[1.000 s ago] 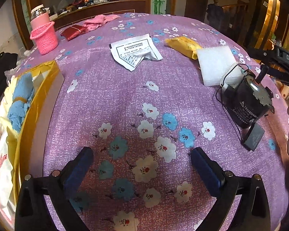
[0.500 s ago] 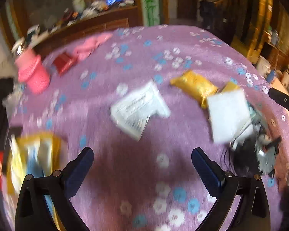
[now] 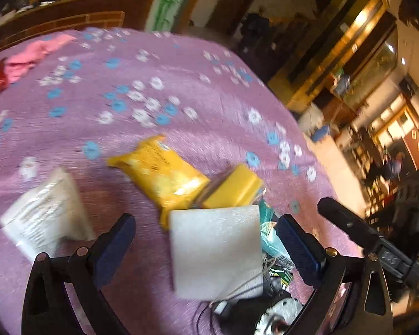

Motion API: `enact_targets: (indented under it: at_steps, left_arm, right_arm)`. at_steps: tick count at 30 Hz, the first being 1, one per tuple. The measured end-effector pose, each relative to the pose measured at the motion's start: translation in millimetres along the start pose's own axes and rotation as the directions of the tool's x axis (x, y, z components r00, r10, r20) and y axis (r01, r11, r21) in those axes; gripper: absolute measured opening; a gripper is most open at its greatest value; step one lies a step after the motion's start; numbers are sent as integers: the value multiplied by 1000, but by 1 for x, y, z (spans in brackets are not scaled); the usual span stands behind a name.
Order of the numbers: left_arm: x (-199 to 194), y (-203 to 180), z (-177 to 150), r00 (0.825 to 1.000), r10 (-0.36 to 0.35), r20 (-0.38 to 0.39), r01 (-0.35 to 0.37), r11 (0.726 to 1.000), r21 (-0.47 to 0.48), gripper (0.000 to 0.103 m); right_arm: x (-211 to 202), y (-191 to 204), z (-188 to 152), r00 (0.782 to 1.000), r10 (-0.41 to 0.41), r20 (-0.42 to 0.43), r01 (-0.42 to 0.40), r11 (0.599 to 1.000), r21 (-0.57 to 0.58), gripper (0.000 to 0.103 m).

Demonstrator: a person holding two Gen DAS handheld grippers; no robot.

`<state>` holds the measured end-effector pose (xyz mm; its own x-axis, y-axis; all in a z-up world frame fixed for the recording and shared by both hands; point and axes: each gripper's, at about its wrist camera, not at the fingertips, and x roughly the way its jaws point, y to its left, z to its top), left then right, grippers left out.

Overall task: Organize soft objects
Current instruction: 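Grasp the green cartoon tissue pack with right tool while left tool grasps the white foam sheet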

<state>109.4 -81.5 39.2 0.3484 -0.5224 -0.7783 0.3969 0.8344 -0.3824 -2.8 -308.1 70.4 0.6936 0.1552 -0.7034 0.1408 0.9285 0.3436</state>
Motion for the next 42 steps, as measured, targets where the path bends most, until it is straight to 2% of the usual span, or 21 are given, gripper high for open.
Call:
enact_targets:
  at_steps: [2,5,7,8,10,12,15,19,23,27,29,30,31,36,42]
  left_arm:
    - [14,-8,-1,999,18,-46,-17,1000,26,102]
    - [32,-17,-5,989,110,-98,-102,992,80,99]
    - [29,-19,-6,991,108,-80,-100,990,95,79]
    - [25,-18,-5,995,63,-82,-57,995,83,71]
    - [18,-11,-4,996,17,-85,-14,999,34,71]
    - [8,-9,-5,998,27,-51,-25,999,28,70]
    - [-4,-5,-8,1000,-2,-15,1,1000,-11,70]
    - [-29,2,-15,999,-42,30,44,998,-47,70]
    - [-56,4,-22,995,-58,77,62,997,-51,70]
    - [-85,7,-31,990,-64,125,72,996,-61,70]
    - [-97,7,-37,987,-61,148,70,996,-61,70]
    - [-102,7,-40,986,-53,158,63,996,-59,70]
    - [-106,8,-43,985,-48,165,58,997,-58,70]
    - [-118,14,-55,985,-24,171,36,997,-69,70]
    - [-87,15,-51,993,74,94,-66,994,-88,73]
  right_arm:
    - [0,0,0,1000,1,0,-1,1000,2,85]
    - [1,0,0,1000,5,-3,-5,1000,-1,85]
    - [4,1,-1,1000,7,-10,-7,1000,-3,85]
    - [6,2,-1,1000,14,-20,-15,1000,-6,85]
    - [11,3,-2,998,43,-45,-44,999,-10,85]
    - [20,5,-3,992,89,-87,-90,996,-8,85]
    - [31,4,-4,984,121,-129,-122,993,5,85]
    - [43,9,-6,981,116,-157,-121,992,-22,85]
    - [49,24,-11,984,92,-155,-109,988,-106,85]
    - [52,45,-23,990,7,-138,-41,968,-247,85]
    - [50,48,-25,990,21,-141,-58,964,-261,70]
    - [49,46,-25,989,37,-145,-73,966,-248,54]
    - [48,44,-25,989,26,-145,-61,969,-239,45]
    - [34,27,-20,993,32,-112,-49,987,-155,43]
    - [22,25,-16,996,52,-79,-62,990,-129,43]
